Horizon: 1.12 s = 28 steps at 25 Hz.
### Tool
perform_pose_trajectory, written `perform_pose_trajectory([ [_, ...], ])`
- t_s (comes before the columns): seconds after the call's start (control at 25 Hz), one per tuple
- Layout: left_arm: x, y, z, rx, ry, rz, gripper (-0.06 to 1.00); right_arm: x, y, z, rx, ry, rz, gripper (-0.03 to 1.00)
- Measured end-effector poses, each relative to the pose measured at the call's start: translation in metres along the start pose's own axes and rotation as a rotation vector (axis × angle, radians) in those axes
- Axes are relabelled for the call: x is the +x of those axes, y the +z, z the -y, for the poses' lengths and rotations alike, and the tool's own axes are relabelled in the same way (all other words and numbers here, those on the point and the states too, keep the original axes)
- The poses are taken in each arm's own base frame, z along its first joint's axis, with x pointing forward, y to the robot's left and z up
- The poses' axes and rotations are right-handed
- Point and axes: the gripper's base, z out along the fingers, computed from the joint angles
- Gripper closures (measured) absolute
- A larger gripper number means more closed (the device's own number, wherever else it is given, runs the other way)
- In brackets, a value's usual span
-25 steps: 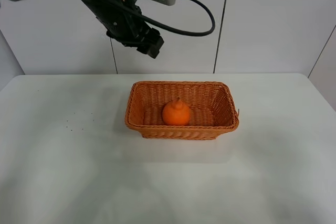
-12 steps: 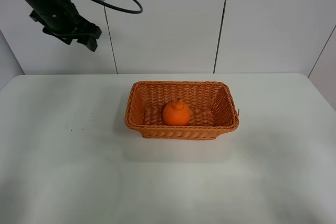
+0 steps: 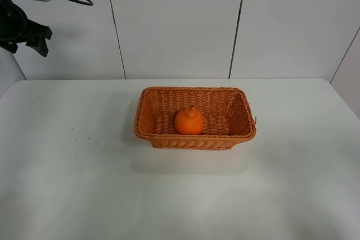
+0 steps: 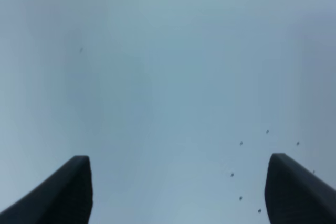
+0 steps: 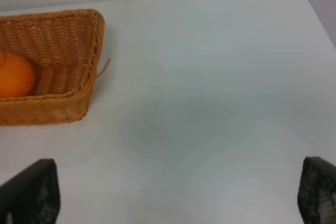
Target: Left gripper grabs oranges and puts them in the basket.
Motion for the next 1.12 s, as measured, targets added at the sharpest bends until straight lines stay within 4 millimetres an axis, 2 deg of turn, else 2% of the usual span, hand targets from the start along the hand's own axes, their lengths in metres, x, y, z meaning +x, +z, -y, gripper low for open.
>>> perform_pose_trajectory([
  [0.16, 0.001, -0.001, 0.001, 0.016, -0.014, -0.011, 0.16, 0.000, 0.000, 0.000, 0.000, 0.000, 0.000, 0.27],
  [0.28, 0.002, -0.010, 0.001, 0.021, -0.019, -0.001, 0.16, 0.000, 0.000, 0.000, 0.000, 0.000, 0.000, 0.27],
  [0.6, 0.019, -0.059, -0.002, 0.005, -0.018, 0.072, 0.13, 0.000, 0.000, 0.000, 0.000, 0.000, 0.000, 0.27],
  [0.76, 0.035, -0.078, -0.002, -0.014, -0.005, 0.079, 0.08, 0.000, 0.000, 0.000, 0.000, 0.000, 0.000, 0.27],
  [1.12, 0.070, -0.125, -0.003, -0.057, 0.005, 0.150, 0.06, 0.000, 0.000, 0.000, 0.000, 0.000, 0.000, 0.27],
])
